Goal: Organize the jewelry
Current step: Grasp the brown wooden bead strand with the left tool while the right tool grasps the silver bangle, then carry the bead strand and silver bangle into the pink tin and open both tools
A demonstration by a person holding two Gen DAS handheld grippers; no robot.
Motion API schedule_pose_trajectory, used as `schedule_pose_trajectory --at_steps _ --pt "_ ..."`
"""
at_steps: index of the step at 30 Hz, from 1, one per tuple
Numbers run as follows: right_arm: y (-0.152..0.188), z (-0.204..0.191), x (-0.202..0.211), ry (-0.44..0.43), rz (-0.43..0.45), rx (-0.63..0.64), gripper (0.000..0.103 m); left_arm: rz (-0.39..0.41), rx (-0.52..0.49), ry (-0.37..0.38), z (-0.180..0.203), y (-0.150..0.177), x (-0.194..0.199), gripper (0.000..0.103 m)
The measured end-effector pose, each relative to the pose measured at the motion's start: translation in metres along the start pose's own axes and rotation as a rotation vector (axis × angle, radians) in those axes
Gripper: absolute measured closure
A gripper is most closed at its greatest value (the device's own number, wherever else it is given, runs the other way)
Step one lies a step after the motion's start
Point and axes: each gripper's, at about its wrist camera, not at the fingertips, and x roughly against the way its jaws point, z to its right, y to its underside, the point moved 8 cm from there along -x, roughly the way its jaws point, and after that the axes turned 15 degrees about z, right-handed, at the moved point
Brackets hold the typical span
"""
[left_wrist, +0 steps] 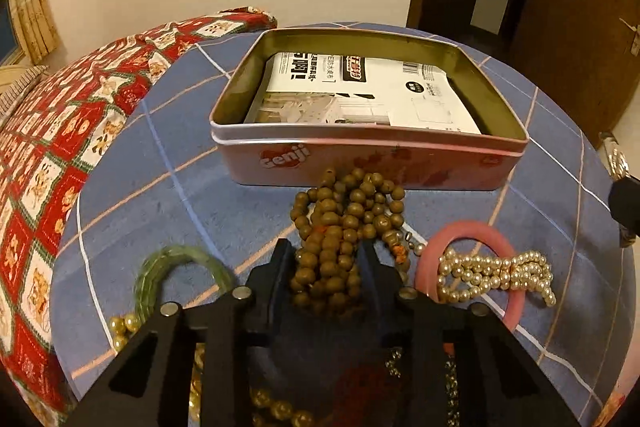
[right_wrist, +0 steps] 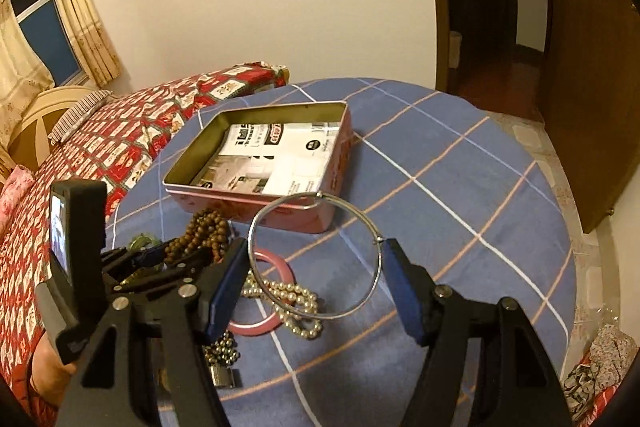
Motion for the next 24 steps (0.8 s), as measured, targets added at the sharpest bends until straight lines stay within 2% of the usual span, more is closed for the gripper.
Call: schedule_pose_trajectory --at_steps 5,9,24 --pt "-0.002 0.0 -0.006 0.0 -0.006 -0.008 0.033 0.062 0.041 0.024 0.0 -0.009 0.011 0.078" --pt "-0.003 0.001 -0.008 0.018 -0.011 -0.004 0.033 0.131 0.061 0.046 -0.001 -0.023 0.03 0.078" --pt "-0.015 -0.007 -0.008 0.097 0.007 0.06 0.033 0.298 0.087 0.061 -0.008 -0.061 0.079 0.078"
